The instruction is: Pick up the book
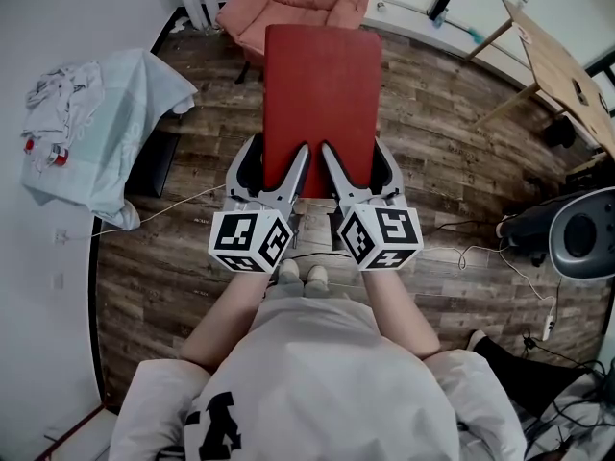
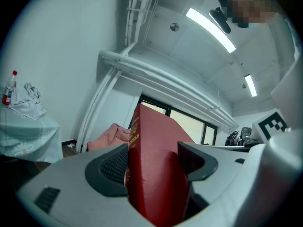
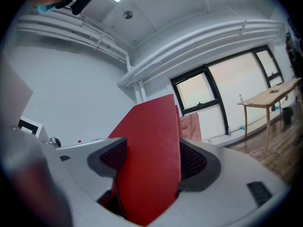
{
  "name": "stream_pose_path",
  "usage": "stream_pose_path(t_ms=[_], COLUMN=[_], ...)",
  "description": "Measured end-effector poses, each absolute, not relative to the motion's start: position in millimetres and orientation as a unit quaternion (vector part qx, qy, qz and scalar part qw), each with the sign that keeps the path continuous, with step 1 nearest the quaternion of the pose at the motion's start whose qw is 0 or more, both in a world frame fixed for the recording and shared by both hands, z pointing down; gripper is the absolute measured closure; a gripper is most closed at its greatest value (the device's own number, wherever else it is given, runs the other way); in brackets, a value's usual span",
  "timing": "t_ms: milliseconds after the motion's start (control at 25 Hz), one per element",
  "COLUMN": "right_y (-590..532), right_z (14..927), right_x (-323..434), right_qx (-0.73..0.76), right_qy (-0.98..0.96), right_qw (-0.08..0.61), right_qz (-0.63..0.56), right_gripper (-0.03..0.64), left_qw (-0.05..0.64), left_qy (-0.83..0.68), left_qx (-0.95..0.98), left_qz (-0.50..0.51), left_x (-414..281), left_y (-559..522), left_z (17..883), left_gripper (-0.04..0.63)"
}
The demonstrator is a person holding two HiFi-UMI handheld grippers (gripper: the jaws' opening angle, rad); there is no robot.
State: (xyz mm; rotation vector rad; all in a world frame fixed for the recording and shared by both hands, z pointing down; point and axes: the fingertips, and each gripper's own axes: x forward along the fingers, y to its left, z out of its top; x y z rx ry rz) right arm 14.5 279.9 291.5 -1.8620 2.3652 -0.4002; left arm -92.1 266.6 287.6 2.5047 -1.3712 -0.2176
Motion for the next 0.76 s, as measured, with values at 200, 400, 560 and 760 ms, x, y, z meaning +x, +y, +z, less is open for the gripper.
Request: stream_pose_path(t_ms=[200,400,560,760], right_y=[279.3,279.8,279.7,277.6], right_z=[292.8,292.4,292.8,294.1], right_x=[9.1,8.7,7.8,4.9], right_qx=[-0.611,-0.610,-0.610,-0.609], right_qy=[0.779,0.780,0.780,0.780], right_qw=[0.051,0.053,0.052,0.048], right_qz=[-0.133,-0.133,-0.134,-0.135], right_gripper=[0.278,0.278,0.278,0.278], left_qw=[0.139,0.138,0.141,0.150], left_qy=[-0.476,-0.476,-0.476,-0.475], left_qx=[0.865,0.865,0.865,0.864], left_qz=[-0.074,-0.075,-0.075,-0.074], left_x=[-97.4,-98.0,-98.9,-101.6], left_y=[266.3,267.2,267.0,264.3], left_z=[289.1,288.5,289.1,291.4], left_gripper=[0.281,0.281,0.281,0.281])
